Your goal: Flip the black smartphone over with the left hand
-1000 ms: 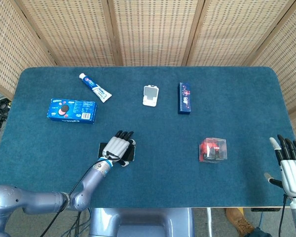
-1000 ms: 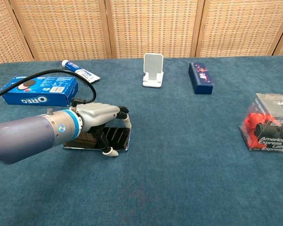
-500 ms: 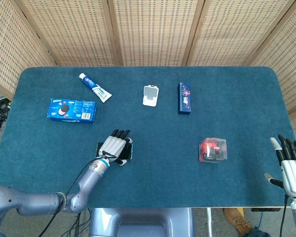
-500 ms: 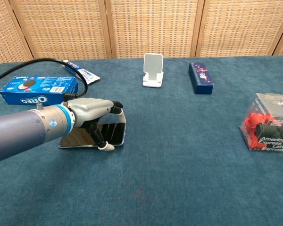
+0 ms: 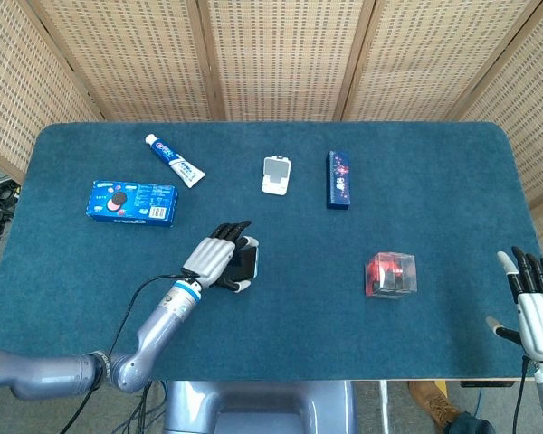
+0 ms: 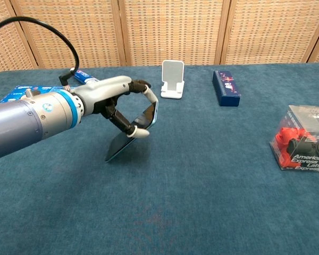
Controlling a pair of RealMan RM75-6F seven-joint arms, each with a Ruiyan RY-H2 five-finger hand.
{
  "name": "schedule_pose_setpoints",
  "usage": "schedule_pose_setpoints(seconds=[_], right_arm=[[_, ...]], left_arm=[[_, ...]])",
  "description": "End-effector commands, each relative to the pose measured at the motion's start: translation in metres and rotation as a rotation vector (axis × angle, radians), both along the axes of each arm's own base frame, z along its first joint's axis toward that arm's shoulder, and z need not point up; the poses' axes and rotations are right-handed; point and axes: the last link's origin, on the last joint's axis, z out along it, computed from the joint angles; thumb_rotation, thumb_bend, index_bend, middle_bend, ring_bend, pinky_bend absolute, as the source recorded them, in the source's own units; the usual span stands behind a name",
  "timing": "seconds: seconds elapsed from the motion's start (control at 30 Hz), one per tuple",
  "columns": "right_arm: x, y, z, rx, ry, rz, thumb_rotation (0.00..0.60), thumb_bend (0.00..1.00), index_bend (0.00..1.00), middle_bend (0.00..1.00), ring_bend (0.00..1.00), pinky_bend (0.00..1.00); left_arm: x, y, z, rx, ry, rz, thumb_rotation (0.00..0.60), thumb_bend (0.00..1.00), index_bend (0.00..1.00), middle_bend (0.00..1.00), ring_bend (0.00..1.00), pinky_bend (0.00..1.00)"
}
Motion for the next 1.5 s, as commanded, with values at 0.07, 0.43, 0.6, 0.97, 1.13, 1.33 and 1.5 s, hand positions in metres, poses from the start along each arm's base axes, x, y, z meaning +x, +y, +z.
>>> schedule_pose_setpoints(seconds=[0.07, 0.43, 0.6, 0.97, 1.13, 1.33, 1.5], right_arm=[[0.0, 0.0, 0.0, 0.0, 0.001, 0.0, 0.6, 0.0, 0.06, 0.0, 0.0, 0.0], [-0.001, -0.001, -0.001, 0.002, 0.004, -0.006, 0.6, 0.0, 0.06, 0.0, 0.0, 0.0], [-0.002, -0.001, -0.002, 0.005, 0.002, -0.01, 0.6, 0.0, 0.06, 0.0, 0.0, 0.0], [0.001, 0.0, -0.005, 0.015, 0.006, -0.005, 0.6, 0.0, 0.06, 0.0, 0.0, 0.0], [0.003, 0.001, -0.005, 0.016, 0.005, 0.002, 0.6, 0.0, 0.06, 0.0, 0.0, 0.0], [0.006, 0.004, -0.005, 0.017, 0.0, 0.015, 0.6, 0.0, 0.06, 0.0, 0.0, 0.0], [0.011, 0.007, -0.005, 0.018, -0.011, 0.03, 0.6, 0.0, 0.06, 0.0, 0.0, 0.0]], left_arm=[[0.0, -0.001, 0.004, 0.01, -0.112, -0.003, 0.6, 0.25, 0.71, 0.0, 0.0, 0.0], [-0.042, -0.008, -0.012, -0.051, -0.42, 0.12, 0.6, 0.23, 0.69, 0.0, 0.0, 0.0], [-0.067, -0.012, -0.013, -0.058, -0.456, 0.162, 0.6, 0.22, 0.61, 0.0, 0.0, 0.0], [-0.121, -0.027, 0.0, 0.006, -0.519, 0.192, 0.6, 0.0, 0.0, 0.0, 0.0, 0.0], [-0.131, -0.034, 0.015, 0.035, -0.532, 0.172, 0.6, 0.0, 0.0, 0.0, 0.0, 0.0], [-0.139, -0.043, 0.064, 0.161, -0.529, 0.083, 0.6, 0.0, 0.0, 0.0, 0.0, 0.0], [-0.151, -0.069, 0.145, 0.352, -0.212, -0.015, 0.6, 0.0, 0.0, 0.0, 0.0, 0.0]])
